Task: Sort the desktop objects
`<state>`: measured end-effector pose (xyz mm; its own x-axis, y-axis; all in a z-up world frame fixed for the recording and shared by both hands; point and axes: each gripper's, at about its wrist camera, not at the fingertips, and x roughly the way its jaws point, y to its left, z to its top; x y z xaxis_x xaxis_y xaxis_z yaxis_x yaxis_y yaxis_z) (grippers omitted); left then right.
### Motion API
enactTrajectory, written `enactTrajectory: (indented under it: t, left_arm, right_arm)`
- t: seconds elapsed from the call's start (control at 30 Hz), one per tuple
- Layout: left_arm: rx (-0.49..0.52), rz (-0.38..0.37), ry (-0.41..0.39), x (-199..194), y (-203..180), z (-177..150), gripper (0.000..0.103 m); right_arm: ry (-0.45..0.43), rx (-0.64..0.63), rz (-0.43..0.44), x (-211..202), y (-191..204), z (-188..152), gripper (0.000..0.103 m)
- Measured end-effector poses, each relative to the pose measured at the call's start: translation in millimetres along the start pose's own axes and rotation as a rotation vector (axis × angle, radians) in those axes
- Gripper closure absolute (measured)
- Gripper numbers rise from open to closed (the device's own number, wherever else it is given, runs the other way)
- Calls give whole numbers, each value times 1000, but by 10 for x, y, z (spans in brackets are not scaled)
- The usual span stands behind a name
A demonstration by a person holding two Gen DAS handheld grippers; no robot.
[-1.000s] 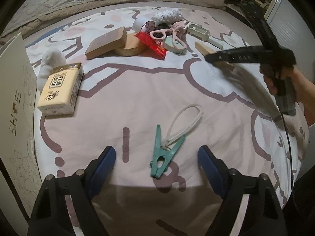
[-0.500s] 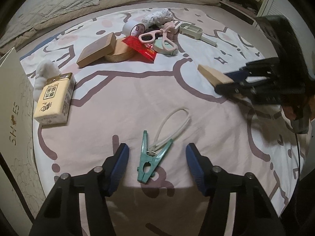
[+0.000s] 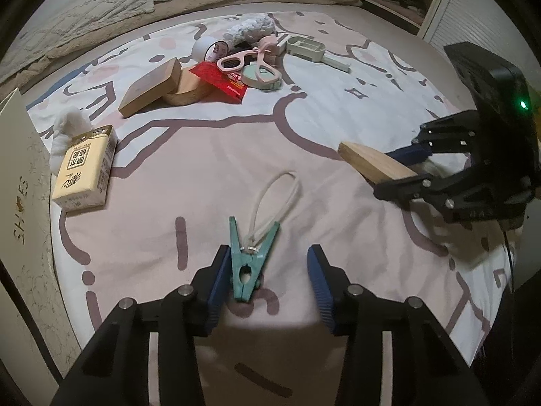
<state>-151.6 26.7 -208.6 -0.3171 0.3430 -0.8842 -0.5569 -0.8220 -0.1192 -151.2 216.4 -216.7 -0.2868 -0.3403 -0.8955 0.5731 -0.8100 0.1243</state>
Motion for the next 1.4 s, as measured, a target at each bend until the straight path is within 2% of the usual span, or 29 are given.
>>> enactTrajectory:
  t: [0.2, 0.37, 0.43, 0.5, 0.7, 0.87, 0.97, 1.07, 1.27, 1.4]
  left_arm:
    - [-13, 15, 2, -41, 75, -51, 57]
    - [-38, 45, 10, -53, 168, -97, 57]
    - [-40, 57, 12, -56, 185, -105, 57]
    - [-43, 72, 13, -60, 201, -111, 57]
    - [-36, 147, 16, -67, 238, -115, 57]
    - [-49, 200, 17, -57, 299, -98, 57]
    - [-57, 234, 14, -44, 337, -77, 57]
    - [-73, 256, 11, -28, 380, -55, 57]
    - [-65, 276, 8, -25, 386, -44, 57]
    - [-91, 221, 19, -42, 415, -73, 36]
  right_arm:
    - [-10, -28, -34, 3, 60, -25, 71]
    - [-32, -2, -9, -3, 7, -70, 68]
    - [-39, 2, 9, -1, 4, -79, 62]
    - [-40, -15, 21, -3, 38, -98, 49]
    - [-38, -89, 7, 24, 191, -148, 25]
    - [-44, -104, 26, 24, 204, -191, 13]
    - [-53, -111, 31, 20, 206, -221, 10]
    - [-45, -121, 44, 31, 216, -258, 0]
    - [-57, -129, 32, 38, 239, -276, 0]
    - [-62, -133, 26, 39, 237, -277, 0]
